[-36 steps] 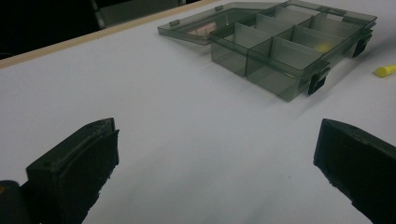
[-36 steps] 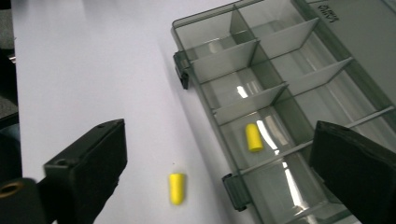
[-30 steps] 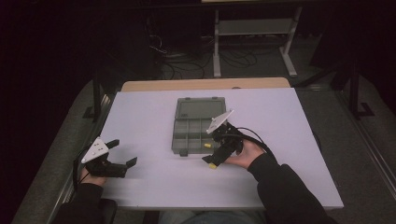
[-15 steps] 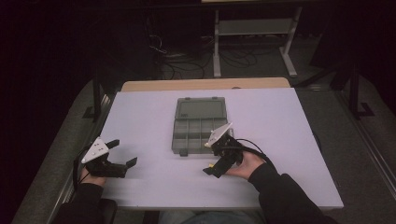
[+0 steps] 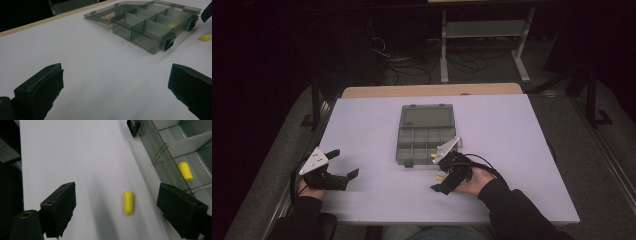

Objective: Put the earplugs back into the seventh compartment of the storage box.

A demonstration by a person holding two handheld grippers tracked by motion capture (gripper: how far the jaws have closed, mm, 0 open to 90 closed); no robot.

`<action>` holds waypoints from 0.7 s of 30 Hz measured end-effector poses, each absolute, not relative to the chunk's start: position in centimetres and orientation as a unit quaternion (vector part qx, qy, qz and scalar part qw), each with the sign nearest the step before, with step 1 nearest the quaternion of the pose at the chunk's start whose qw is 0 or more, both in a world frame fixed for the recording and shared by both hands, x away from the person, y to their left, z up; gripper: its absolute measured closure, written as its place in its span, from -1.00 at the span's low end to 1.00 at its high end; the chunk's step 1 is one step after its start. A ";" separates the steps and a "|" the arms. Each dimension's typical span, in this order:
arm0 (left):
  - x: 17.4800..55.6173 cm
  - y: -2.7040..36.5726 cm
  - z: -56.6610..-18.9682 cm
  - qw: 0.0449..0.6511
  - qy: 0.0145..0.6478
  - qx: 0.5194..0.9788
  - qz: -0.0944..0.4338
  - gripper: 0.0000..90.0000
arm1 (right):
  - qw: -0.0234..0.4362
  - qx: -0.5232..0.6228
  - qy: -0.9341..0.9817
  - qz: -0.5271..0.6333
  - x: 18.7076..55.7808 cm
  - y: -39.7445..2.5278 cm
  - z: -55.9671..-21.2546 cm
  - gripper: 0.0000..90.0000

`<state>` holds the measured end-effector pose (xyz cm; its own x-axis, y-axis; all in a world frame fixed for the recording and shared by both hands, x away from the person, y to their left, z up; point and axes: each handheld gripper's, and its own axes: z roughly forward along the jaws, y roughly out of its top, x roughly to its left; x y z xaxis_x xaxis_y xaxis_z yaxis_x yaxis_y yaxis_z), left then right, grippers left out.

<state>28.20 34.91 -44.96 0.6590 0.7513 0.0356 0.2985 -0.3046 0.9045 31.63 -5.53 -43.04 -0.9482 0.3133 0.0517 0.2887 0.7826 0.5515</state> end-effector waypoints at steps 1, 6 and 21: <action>28.2 34.9 -45.0 0.482 0.340 0.773 0.235 -1.00 | 0.019 0.160 0.945 0.286 31.7 -5.6 -43.2 -0.59; 28.2 34.9 -45.0 0.482 0.340 0.773 0.235 -1.00 | 0.016 0.164 0.946 0.280 31.8 -5.6 -43.6 -0.48; 28.2 34.9 -45.0 0.480 0.338 0.775 0.235 -1.00 | 0.028 0.179 0.949 0.260 32.2 -5.6 -44.6 0.18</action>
